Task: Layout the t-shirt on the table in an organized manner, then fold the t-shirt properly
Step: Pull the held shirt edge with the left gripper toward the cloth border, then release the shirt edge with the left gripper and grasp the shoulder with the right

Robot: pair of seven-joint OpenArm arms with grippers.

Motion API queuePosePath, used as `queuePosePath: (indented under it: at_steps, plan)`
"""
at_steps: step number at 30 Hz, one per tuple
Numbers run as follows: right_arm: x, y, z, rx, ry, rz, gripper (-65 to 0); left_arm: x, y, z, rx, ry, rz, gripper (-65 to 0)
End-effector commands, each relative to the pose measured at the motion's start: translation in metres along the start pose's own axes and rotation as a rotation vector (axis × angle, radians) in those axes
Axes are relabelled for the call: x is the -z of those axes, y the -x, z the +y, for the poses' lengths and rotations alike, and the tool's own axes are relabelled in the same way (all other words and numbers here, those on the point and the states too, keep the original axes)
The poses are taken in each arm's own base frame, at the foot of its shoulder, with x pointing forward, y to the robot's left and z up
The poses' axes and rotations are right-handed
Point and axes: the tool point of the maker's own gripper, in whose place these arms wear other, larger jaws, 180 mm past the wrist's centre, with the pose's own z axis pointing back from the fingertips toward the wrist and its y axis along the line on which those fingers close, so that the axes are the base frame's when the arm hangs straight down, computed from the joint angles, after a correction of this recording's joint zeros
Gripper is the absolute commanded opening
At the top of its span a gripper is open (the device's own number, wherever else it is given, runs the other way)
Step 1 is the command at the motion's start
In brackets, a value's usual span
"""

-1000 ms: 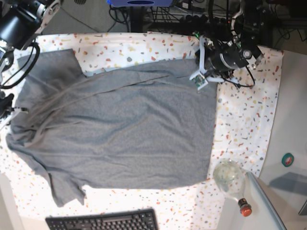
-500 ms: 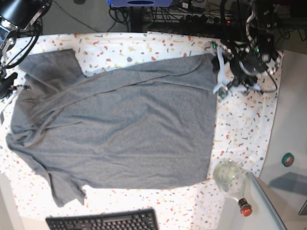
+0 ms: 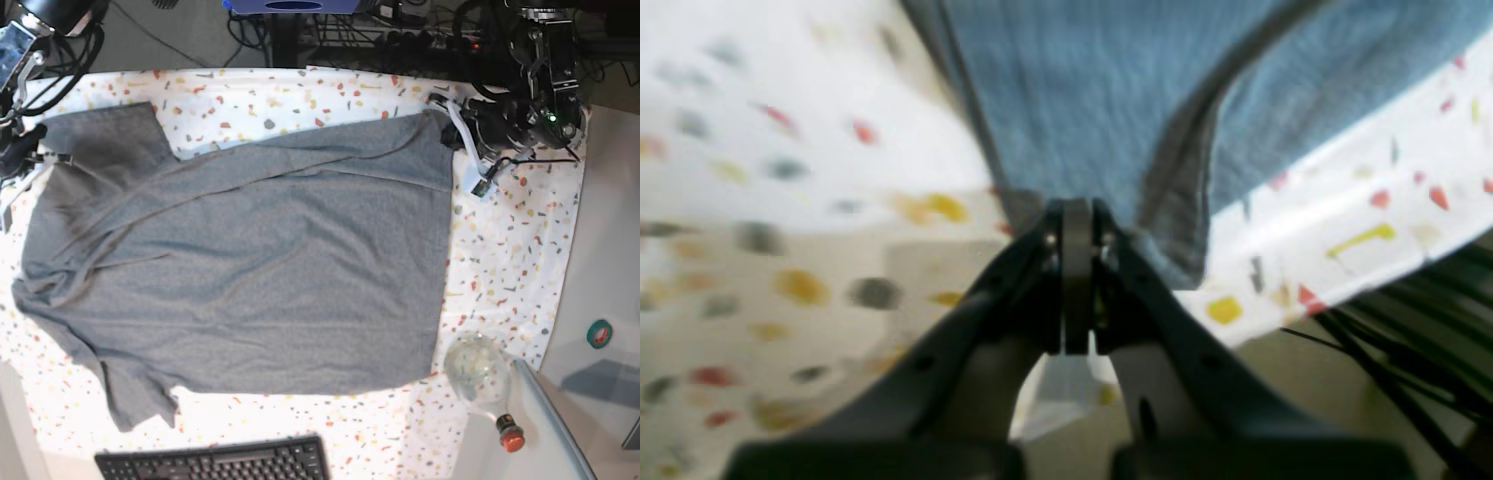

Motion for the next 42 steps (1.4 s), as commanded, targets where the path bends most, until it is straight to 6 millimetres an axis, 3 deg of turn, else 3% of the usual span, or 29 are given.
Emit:
queuePosePath:
  at_steps: [1,8,15,18,25,28,34,40,41,42]
  plan:
    - [-0.005,-0.013,-0.01,-0.007,0.026,-0.043,-65.0,-0.004,-0.02,0.001,0.014,0.006,-0.069,-65.0]
    - [-0.005,-0.013,-0.008,-0.011,0.022,-0.041,-65.0,-0.01,-0.021,0.001,0.034,-0.007,-0.072,-65.0]
    - [-0.005,-0.013,-0.01,-0.008,0.025,-0.041,-65.0,-0.019,0.033,-0.005,0.092,0.006,0.056,-65.0]
    - [-0.005,-0.013,-0.01,-0.007,0.026,-0.042,-65.0,-0.024,0.045,-0.009,0.1,0.01,0.078,-65.0]
    - [-0.005,-0.012,-0.01,-0.007,0.026,-0.039,-65.0,-0.058,0.029,-0.029,0.219,-0.023,0.015,-65.0]
    - [-0.005,-0.011,-0.01,-0.007,0.026,-0.036,-65.0,-0.068,0.025,-0.015,0.187,-0.07,-0.012,-65.0]
    - [-0.006,0.001,-0.011,-0.013,0.027,-0.014,-65.0,-0.083,0.025,0.019,-0.033,-0.149,-0.112,-65.0]
    - [-0.006,0.007,-0.006,-0.009,0.017,-0.003,-65.0,-0.074,0.029,0.009,-0.23,0.054,-0.219,-65.0]
    - [-0.006,0.007,-0.006,-0.009,0.017,-0.003,-65.0,-0.075,0.028,0.009,-0.265,0.08,-0.24,-59.6]
    - [-0.006,0.007,-0.005,-0.01,0.016,-0.004,-65.0,-0.075,0.029,0.01,-0.296,0.099,-0.254,-48.9]
